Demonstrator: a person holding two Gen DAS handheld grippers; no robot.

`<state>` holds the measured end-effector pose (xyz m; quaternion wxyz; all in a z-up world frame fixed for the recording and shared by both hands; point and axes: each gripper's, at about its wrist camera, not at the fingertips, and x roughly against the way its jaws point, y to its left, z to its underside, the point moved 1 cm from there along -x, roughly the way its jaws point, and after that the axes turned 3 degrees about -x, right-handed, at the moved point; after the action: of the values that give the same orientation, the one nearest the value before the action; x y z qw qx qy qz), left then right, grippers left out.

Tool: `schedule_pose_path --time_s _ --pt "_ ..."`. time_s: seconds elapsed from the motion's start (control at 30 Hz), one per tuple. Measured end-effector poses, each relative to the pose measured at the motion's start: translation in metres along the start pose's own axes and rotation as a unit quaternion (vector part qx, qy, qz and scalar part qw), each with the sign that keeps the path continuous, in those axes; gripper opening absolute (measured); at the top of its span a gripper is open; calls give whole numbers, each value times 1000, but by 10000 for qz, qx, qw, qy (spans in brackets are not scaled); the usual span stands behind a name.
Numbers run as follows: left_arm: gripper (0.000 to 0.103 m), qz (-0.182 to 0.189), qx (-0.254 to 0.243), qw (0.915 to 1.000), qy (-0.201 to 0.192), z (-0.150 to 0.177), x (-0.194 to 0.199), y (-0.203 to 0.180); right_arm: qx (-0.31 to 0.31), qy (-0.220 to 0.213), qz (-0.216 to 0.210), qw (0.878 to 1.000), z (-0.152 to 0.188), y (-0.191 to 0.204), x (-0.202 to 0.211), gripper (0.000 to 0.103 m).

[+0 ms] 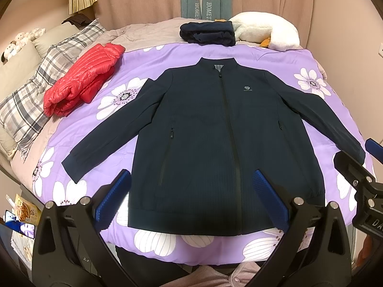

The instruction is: Fold large clothes

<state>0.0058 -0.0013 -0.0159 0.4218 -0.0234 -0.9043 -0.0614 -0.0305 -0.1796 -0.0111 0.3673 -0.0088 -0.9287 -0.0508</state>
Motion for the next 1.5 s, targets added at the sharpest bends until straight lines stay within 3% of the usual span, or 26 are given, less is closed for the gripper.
schedule_pose_path --time_s 0.93,1.0,1.07,1.13,1.2,1.27,1.3,1.37,1.4,1.5 --pt "101 28 41 9999 99 -3 -3 1 -24 78 -32 10000 2 -3 -5 102" --pt "101 144 105 9997 150 -4 -7 3 -32 84 -34 10000 2 -5 -7 102" --pt "101 598 311 9974 266 -6 -17 10 -67 -26 -189 9998 2 -7 -11 102" --pt "101 1181 651 9904 304 -6 -29 23 -179 -203 -501 9984 2 -13 -17 102" --pt "101 1916 1261 9729 298 -3 -49 46 -336 -527 -965 9934 4 -19 -19 102" --pt "101 2440 1976 9492 207 4 -72 75 -581 -1126 -1884 9739 10 -29 -21 102" --pt "101 2548 2392 9368 165 11 -85 93 -705 -1420 -2419 9573 14 -35 -25 102" --pt "101 2497 3029 9197 6 26 -109 125 -847 -1489 -2814 9442 18 -39 -38 102" --pt "101 2370 3199 9173 -43 31 -116 136 -880 -1409 -2916 9420 17 -38 -45 102" --pt "101 1908 3839 9034 -117 55 -145 180 -1017 -672 -3218 9389 22 -33 -78 102"
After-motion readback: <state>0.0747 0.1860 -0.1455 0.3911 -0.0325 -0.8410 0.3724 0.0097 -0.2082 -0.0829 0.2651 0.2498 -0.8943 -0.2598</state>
